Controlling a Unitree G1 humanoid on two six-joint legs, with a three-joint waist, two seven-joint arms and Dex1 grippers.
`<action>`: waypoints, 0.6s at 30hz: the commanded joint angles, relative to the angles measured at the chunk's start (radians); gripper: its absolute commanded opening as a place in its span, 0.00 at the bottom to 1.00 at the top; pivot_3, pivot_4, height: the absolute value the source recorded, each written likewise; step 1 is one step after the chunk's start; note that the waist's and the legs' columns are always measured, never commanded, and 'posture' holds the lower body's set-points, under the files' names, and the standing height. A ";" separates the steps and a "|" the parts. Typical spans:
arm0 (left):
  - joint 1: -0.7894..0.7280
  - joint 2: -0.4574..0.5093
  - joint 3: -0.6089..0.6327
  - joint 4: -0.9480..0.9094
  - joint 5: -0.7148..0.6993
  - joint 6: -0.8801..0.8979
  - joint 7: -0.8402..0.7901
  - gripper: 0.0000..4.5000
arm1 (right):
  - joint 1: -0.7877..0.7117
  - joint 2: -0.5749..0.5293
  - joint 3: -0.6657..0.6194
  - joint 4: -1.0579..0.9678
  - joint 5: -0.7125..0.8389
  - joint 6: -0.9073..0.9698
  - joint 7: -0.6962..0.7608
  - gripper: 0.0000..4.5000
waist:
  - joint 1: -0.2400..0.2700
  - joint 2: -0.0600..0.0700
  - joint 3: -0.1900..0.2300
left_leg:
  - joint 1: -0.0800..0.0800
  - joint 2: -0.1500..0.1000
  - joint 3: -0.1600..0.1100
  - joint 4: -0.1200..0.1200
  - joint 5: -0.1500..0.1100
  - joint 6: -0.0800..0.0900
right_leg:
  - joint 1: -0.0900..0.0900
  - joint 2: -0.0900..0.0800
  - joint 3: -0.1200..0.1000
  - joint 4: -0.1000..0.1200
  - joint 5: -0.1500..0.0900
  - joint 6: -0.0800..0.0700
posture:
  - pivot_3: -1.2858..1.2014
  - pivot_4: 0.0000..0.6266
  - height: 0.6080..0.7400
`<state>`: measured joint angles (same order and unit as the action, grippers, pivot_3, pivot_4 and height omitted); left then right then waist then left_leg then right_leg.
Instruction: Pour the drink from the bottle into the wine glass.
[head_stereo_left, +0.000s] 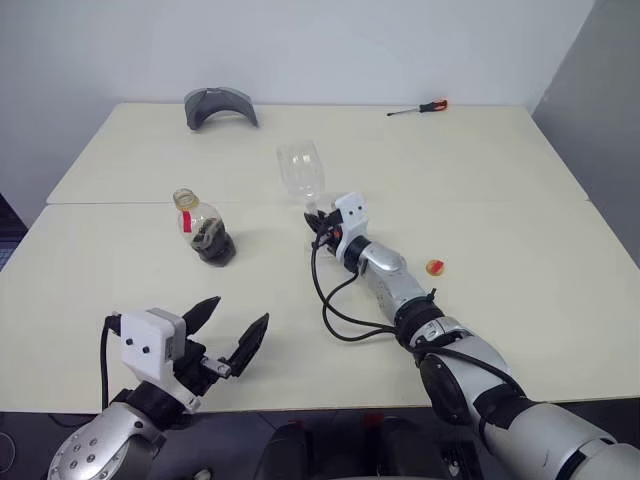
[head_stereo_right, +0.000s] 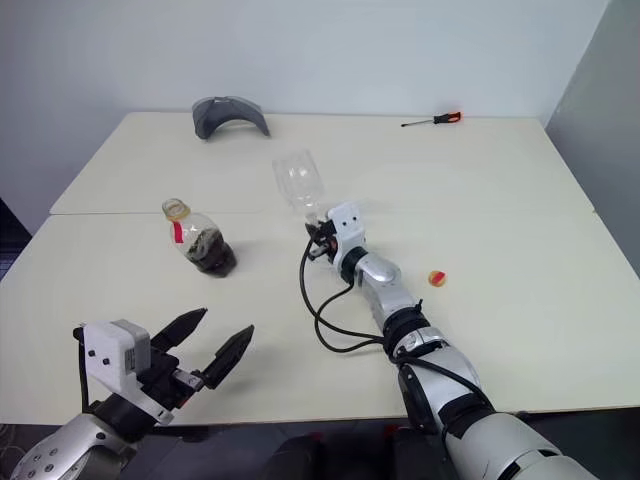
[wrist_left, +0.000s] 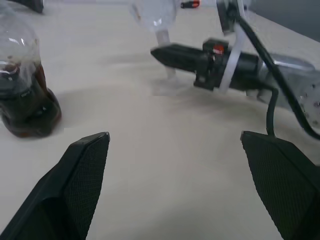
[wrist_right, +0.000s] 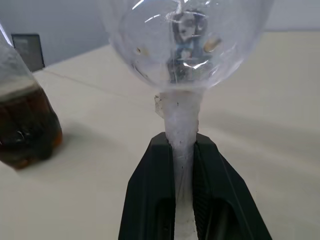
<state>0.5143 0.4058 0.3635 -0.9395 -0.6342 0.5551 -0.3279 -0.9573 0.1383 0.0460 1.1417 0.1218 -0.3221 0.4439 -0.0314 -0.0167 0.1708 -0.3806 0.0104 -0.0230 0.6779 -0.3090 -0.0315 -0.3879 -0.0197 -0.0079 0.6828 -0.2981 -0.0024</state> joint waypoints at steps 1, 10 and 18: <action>0.017 -0.007 0.014 -0.042 0.056 -0.046 0.031 1.00 | 0.043 0.101 0.005 0.033 -0.025 -0.029 -0.028 0.03 | -0.001 0.000 0.000 | 0.000 0.000 0.000 0.000 0.000 0.000 | 0.000 0.000 0.000 0.000 0.000 0.000 | 0.52 0.24 1.00; 0.036 -0.045 -0.024 -0.038 0.083 -0.075 0.052 1.00 | 0.127 -0.018 0.027 -0.045 -0.063 0.050 -0.013 0.03 | 0.003 0.000 -0.008 | 0.002 0.000 0.000 0.000 -0.001 0.002 | 0.003 0.000 0.000 -0.001 0.000 0.000 | 0.52 0.24 1.00; -0.002 -0.034 -0.022 0.009 0.077 -0.092 0.032 1.00 | 0.310 -0.121 0.061 -0.493 -0.045 0.388 0.049 0.03 | 0.010 0.002 -0.015 | 0.013 -0.001 -0.001 -0.002 -0.003 0.004 | 0.015 0.000 0.000 -0.004 -0.001 0.000 | 0.52 0.24 1.00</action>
<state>0.5169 0.3687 0.3377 -0.9287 -0.5512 0.4901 -0.2868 -0.6912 0.0366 0.0957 0.6921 0.0810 -0.0464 0.4860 -0.0213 -0.0148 0.1558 -0.3650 0.0096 -0.0241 0.6751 -0.3120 -0.0269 -0.3713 -0.0201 -0.0081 0.6792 -0.2995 -0.0029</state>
